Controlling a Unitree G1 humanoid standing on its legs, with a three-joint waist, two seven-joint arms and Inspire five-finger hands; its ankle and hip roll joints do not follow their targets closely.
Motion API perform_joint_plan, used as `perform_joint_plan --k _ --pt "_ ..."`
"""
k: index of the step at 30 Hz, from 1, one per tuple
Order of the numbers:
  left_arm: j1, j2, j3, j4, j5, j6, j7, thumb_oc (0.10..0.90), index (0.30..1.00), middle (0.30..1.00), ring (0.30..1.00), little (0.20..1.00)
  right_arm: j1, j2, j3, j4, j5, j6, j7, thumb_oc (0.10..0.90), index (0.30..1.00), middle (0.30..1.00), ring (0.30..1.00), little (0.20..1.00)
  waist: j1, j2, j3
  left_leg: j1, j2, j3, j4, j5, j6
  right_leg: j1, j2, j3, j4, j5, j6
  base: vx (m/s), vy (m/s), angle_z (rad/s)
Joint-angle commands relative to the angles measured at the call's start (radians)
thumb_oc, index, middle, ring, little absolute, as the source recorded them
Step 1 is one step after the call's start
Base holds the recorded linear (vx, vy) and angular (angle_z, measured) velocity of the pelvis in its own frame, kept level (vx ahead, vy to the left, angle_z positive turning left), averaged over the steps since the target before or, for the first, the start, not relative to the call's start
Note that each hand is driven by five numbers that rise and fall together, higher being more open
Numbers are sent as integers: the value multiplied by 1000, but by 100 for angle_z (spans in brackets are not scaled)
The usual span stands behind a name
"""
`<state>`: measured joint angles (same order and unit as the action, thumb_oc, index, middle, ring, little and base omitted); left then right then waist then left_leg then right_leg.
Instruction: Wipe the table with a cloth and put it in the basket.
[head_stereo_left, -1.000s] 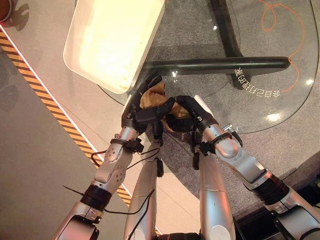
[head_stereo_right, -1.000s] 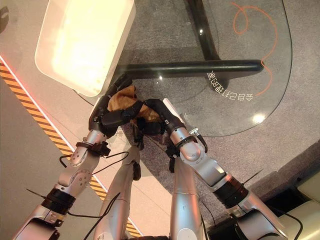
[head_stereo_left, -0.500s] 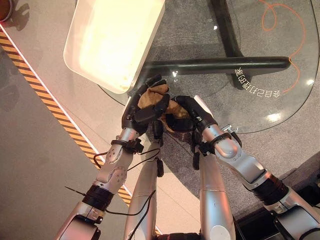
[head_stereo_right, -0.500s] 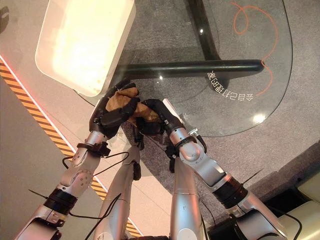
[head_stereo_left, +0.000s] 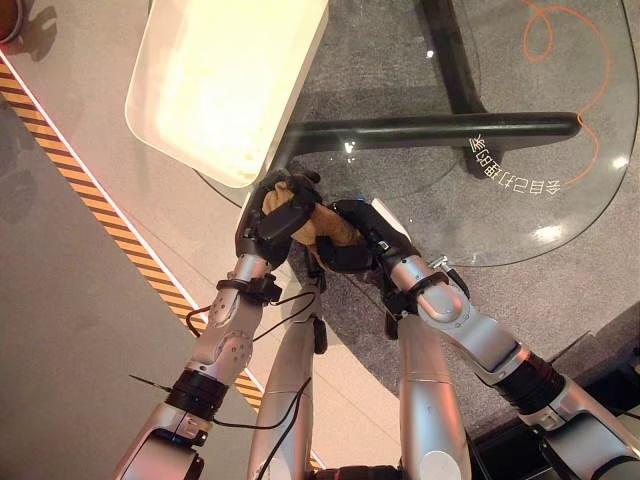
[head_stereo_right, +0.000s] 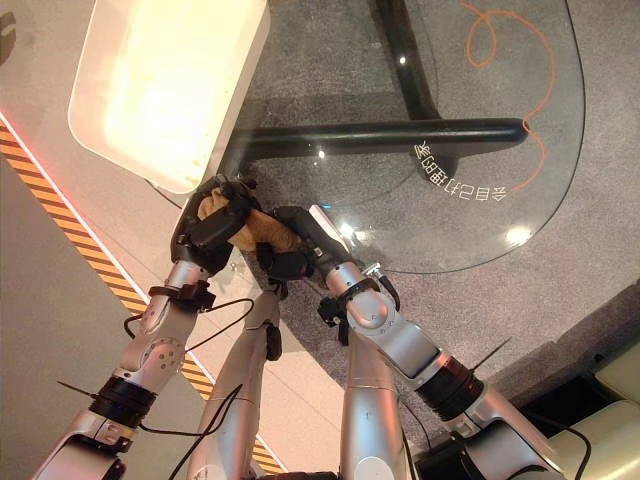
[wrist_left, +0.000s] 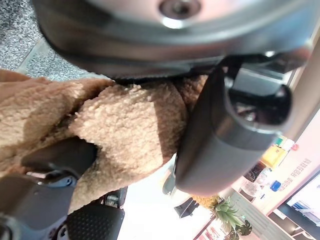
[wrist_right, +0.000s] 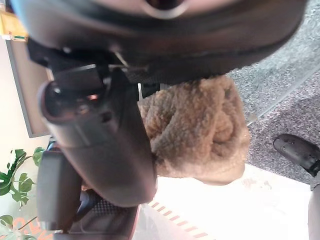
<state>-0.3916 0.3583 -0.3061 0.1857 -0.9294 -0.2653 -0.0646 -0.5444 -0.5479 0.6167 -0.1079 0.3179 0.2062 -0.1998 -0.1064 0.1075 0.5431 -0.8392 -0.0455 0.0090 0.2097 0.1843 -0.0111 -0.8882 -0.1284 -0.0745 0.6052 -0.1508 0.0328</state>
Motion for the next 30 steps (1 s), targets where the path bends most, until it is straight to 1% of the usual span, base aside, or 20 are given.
perform_joint_plan --k 1,9,10,11,12,19,22,30 --pt "26 -45 -71 -125 -2 -50 -126 100 300 300 300 200 -100 68 -68 -182 34 -144 -31 100 300 300 300 200 10 7 -23 -2 -2 8 128 -141 7 -1 33 66 -197 168 45 0 0 0" --pt "24 -54 -68 -118 0 -59 -126 100 300 300 300 200 -96 86 -78 -180 41 -166 -53 100 300 300 300 200 8 5 -23 4 -4 9 124 -142 8 5 33 68 -207 172 46 0 0 0" --pt "24 -54 -68 -118 0 -59 -126 100 300 300 300 200 -96 86 -78 -180 41 -166 -53 147 340 340 340 247 8 5 -23 4 -4 9 124 -142 8 5 33 68 -207 172 46 0 0 0" --pt "22 -57 -68 -117 1 -60 -122 100 300 300 300 200 -96 89 -81 -177 48 -176 -57 493 636 636 636 593 8 5 -23 4 -4 9 124 -142 8 5 33 69 -208 172 46 0 0 0" --pt "24 -57 -67 -118 -1 -62 -122 100 300 300 300 200 -92 90 -84 -181 46 -178 -61 800 900 900 900 900 7 5 -23 3 -3 9 126 -143 7 4 33 69 -206 171 46 0 0 0" --pt "23 -60 -62 -113 -5 -72 -118 100 300 300 300 200 -84 96 -97 -182 37 -182 -68 800 900 900 900 900 5 5 -23 3 -4 9 125 -142 9 3 34 72 -206 173 46 0 0 0" --pt "26 -61 -55 -116 -5 -73 -118 100 300 300 300 200 -77 98 -110 -188 23 -196 -96 800 900 900 900 900 5 3 -23 5 -1 11 122 -143 9 4 33 73 -207 174 48 0 0 0" --pt "37 -55 -30 -121 -14 -76 -116 100 300 300 300 200 -42 83 -181 -202 11 -211 -117 800 900 900 900 900 -2 -1 -23 8 0 14 121 -145 10 6 35 75 -206 175 50 0 0 0"
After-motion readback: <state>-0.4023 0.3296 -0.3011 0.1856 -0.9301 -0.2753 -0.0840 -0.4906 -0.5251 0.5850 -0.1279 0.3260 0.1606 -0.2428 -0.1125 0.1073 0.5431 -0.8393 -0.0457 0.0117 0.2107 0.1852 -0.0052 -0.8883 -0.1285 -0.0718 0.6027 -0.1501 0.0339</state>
